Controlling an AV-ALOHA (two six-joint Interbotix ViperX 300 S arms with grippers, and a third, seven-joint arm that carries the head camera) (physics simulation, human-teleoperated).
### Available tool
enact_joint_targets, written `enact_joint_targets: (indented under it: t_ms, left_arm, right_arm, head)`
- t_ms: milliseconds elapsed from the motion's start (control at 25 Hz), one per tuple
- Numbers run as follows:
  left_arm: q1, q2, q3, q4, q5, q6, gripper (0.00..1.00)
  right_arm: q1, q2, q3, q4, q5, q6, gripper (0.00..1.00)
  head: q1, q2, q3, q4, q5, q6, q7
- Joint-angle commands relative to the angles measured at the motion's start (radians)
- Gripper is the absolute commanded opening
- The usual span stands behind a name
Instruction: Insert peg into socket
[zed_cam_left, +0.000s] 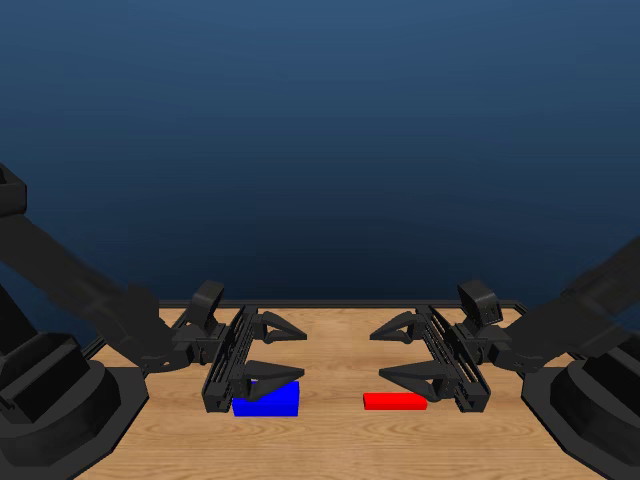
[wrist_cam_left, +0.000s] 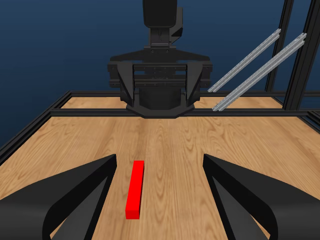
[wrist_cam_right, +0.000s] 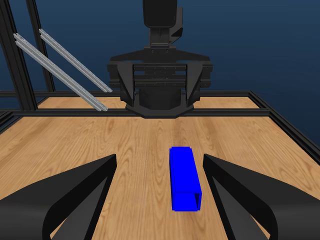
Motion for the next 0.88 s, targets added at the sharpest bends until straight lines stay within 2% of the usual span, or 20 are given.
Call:
enact_joint_targets:
  t_ms: [40, 200, 360, 520, 640, 760, 800, 880]
  left_arm:
    - [-0.07, 0.055, -0.001, -0.032, -0.229, -0.021, 1.0]
    - [-0.053, 0.094, 0.018, -0.028, -0.314, -0.046, 1.0]
    - [-0.041, 0.102, 0.022, -0.014, -0.348, -0.06, 1.0]
    - [-0.028, 0.055, 0.04, -0.09, -0.139, -0.075, 1.0]
    - [-0.019, -0.011, 0.043, -0.129, 0.062, -0.047, 1.0]
    - [0.002, -0.085, 0.055, -0.157, 0.268, -0.032, 1.0]
    - [0.012, -0.123, 0.042, -0.159, 0.356, -0.027, 1.0]
    - [0.026, -0.138, 0.044, -0.159, 0.431, -0.042, 1.0]
  right_arm:
    - [0.047, -0.01, 0.025, 0.06, 0.004, 0.037, 1.0]
    - [0.031, 0.009, 0.027, 0.064, -0.002, 0.057, 1.0]
    - [0.024, 0.003, 0.016, 0.053, 0.011, 0.057, 1.0]
    - [0.033, -0.006, -0.016, 0.047, 0.081, 0.047, 1.0]
    - [0.043, 0.002, -0.047, 0.036, 0.126, 0.039, 1.0]
    - [0.045, 0.015, -0.082, 0.026, 0.161, 0.032, 1.0]
    - [0.043, 0.018, -0.088, 0.026, 0.173, 0.026, 1.0]
    - [0.043, 0.032, -0.112, 0.016, 0.199, 0.019, 1.0]
  head:
    - [-0.004, 0.009, -0.038, -0.002, 0.111, -0.007, 0.002]
    - [-0.012, 0.027, -0.048, -0.003, 0.111, -0.005, 0.008]
    - [-0.019, 0.048, -0.056, -0.004, 0.11, -0.003, 0.014]
    - [-0.019, 0.08, -0.065, -0.003, 0.099, -0.001, 0.028]
    - [-0.013, 0.122, -0.078, 0.0, 0.082, 0.004, 0.043]
    - [-0.001, 0.193, -0.107, 0.005, 0.058, 0.012, 0.067]
    - [0.001, 0.207, -0.113, 0.006, 0.051, 0.014, 0.072]
    - [0.008, 0.255, -0.135, 0.009, 0.049, 0.02, 0.085]
